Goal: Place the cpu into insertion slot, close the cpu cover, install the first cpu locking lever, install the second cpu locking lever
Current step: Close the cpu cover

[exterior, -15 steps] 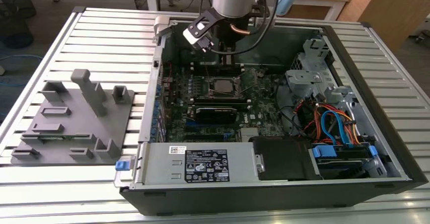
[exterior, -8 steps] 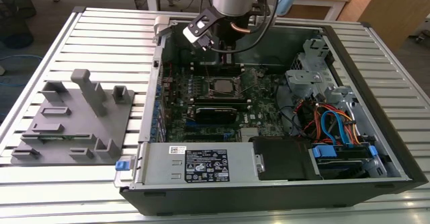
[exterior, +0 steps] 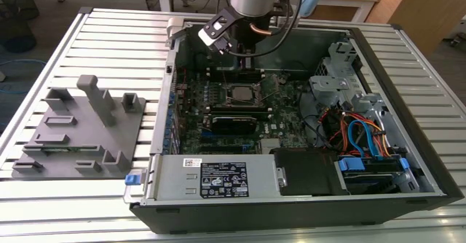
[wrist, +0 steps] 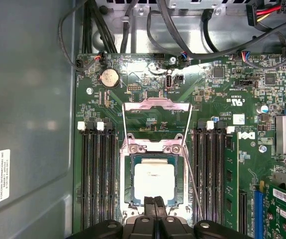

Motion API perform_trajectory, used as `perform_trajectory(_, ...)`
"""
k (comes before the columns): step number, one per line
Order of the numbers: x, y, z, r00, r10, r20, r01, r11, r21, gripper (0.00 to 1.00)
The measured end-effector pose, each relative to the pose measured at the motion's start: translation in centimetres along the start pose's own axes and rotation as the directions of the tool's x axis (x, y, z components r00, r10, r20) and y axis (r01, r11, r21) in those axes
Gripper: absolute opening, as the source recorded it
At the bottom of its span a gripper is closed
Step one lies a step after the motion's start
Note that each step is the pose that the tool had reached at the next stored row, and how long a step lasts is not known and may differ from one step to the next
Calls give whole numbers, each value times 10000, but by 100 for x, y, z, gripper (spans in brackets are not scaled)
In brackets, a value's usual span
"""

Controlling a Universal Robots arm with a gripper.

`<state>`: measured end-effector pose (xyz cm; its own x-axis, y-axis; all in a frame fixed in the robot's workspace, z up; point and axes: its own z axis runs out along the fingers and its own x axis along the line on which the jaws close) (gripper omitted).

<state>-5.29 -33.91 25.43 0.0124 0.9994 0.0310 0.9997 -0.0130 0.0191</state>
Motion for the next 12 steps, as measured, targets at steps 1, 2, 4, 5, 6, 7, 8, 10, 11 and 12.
perform_trajectory(1,0,0,-2,10000,0,-1,0,10000,0,10)
perform_trajectory(2,0,0,-4,10000,0,-1,0,10000,-1,10)
perform_trajectory(4,0,0,-8,10000,0,-1,0,10000,0,10)
perform_trajectory(5,0,0,-11,10000,0,0,0,10000,0,10)
perform_trajectory(6,1,0,-12,10000,0,-2,0,10000,-1,10)
perform_trajectory(7,1,1,-16,10000,-1,4,1,10000,2,10)
perform_trajectory(8,1,0,-16,10000,-1,14,1,10000,1,10)
perform_trajectory(10,1,0,-16,10000,-1,14,1,10000,1,10)
perform_trajectory(11,1,1,-15,10000,0,14,0,10000,1,10)
perform_trajectory(12,1,2,-15,10000,1,15,-1,10000,1,10)
